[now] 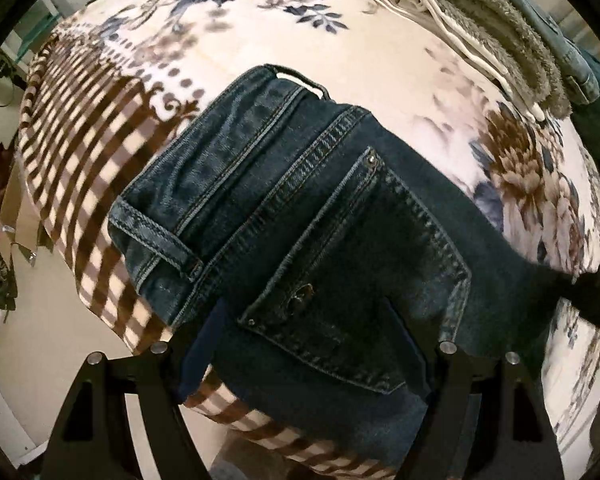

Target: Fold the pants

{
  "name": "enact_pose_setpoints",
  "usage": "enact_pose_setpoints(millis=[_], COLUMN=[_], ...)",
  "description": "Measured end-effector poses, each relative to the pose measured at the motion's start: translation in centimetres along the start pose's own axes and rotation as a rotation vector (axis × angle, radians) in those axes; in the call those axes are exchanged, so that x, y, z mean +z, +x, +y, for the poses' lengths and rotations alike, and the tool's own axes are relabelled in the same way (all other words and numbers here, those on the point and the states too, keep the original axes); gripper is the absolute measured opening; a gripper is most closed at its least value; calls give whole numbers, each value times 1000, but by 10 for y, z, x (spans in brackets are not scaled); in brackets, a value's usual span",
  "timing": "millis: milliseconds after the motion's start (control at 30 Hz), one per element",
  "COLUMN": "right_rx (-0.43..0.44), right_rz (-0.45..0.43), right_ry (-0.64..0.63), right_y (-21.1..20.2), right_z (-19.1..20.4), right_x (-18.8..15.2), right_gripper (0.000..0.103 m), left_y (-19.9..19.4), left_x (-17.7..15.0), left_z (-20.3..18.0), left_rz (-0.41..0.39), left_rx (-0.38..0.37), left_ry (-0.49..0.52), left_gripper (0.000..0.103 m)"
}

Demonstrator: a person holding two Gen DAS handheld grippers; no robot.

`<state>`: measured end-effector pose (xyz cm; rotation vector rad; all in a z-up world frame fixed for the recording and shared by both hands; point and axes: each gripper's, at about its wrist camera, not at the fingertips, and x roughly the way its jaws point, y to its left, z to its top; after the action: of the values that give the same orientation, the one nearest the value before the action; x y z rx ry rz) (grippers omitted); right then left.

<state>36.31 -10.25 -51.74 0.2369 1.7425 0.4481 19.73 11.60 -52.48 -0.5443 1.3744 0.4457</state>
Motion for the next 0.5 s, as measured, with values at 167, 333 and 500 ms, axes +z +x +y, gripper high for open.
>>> enact_pose_setpoints(millis=[167,333,500], right_rx=[7,-24,-187], right_rz=[11,26,85], right_ry=[69,-20,-132], right_y=[9,-13,-2], right_z=[-17,-37,-67], right_x=[22,-2,-32], right_gripper=[9,54,55], left_y=[-1,-17,-26], left_x=[-2,-3,-9], left_z=[5,3,1], left_rz=[7,13,4], left_rx=[-27,-32,-18], left_ry=[33,47,58], left_gripper=[77,77,77])
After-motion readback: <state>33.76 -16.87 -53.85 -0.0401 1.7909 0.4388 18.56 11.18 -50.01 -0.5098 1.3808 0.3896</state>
